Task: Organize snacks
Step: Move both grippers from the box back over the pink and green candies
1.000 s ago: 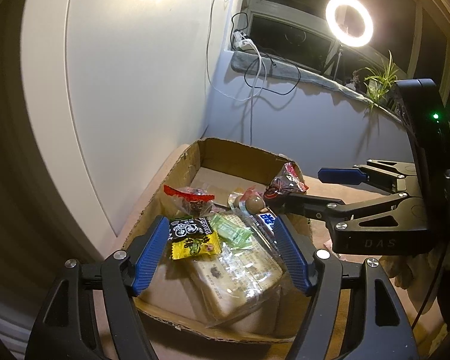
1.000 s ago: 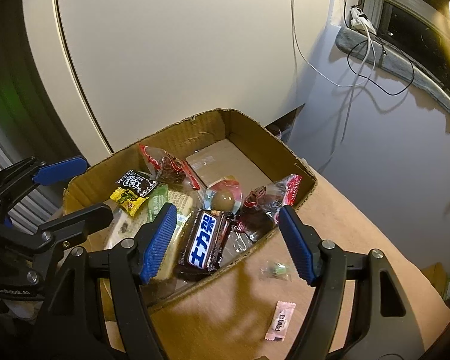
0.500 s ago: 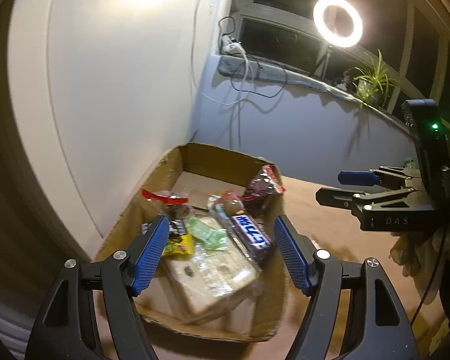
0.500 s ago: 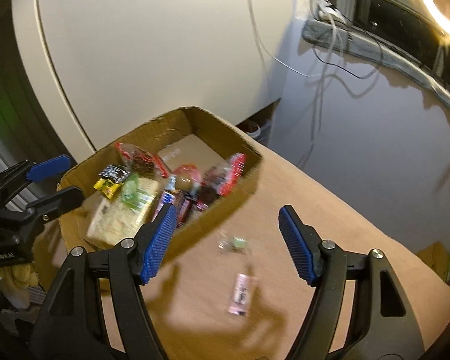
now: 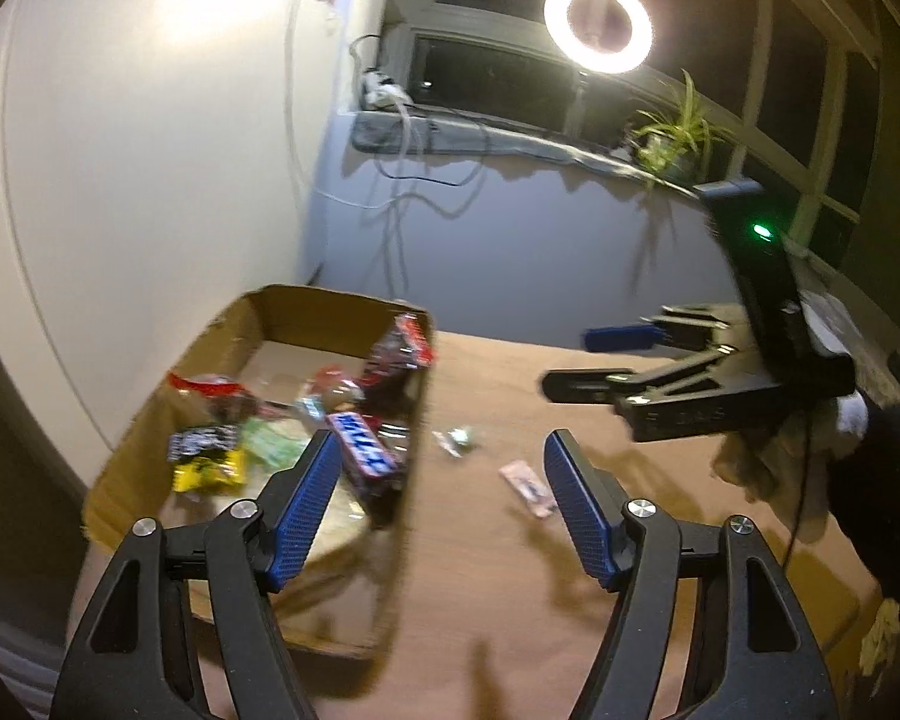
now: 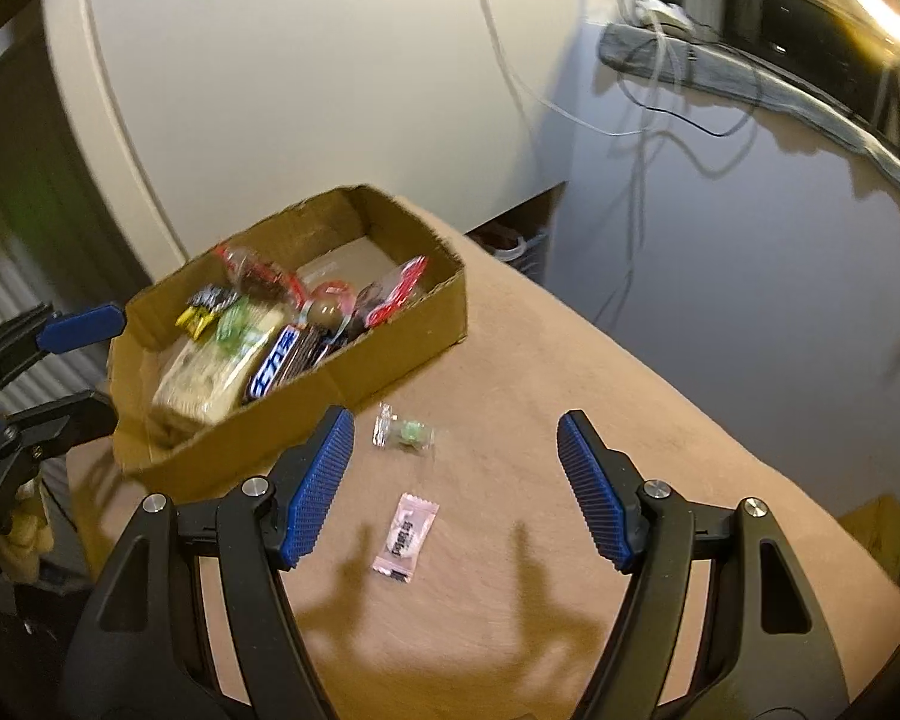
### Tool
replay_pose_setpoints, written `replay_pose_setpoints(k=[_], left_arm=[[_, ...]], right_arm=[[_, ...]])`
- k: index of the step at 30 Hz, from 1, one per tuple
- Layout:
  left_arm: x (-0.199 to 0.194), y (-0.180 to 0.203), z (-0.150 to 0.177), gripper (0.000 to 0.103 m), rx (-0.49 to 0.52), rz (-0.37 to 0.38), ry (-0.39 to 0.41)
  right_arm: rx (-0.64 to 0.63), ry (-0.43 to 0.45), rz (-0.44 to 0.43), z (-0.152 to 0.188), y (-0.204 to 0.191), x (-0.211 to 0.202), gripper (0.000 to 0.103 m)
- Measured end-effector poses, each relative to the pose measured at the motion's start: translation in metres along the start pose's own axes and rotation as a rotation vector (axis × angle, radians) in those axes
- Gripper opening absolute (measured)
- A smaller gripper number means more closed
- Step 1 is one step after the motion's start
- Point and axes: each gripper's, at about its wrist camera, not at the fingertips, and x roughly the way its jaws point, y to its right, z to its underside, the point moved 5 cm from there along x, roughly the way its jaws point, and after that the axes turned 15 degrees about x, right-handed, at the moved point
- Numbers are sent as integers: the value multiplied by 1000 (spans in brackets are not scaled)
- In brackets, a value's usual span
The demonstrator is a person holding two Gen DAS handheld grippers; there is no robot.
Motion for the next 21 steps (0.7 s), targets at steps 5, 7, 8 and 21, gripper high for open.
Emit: replay_pose_setpoints(k=[5,7,8,21], left_arm=[[8,29,3,57,18,53,-26],[14,40,5,51,21,77,-43],[18,45,6,49,21,88,-52],[65,65,24,35,-31,138,-156]], right_arm=[[-73,-30,-41,7,-2,8,73],[-88,-44,-50,9,0,12,69],[-94,-52,-60,10,1,15,68],[-204,-161,-168,15,-8,63,49]])
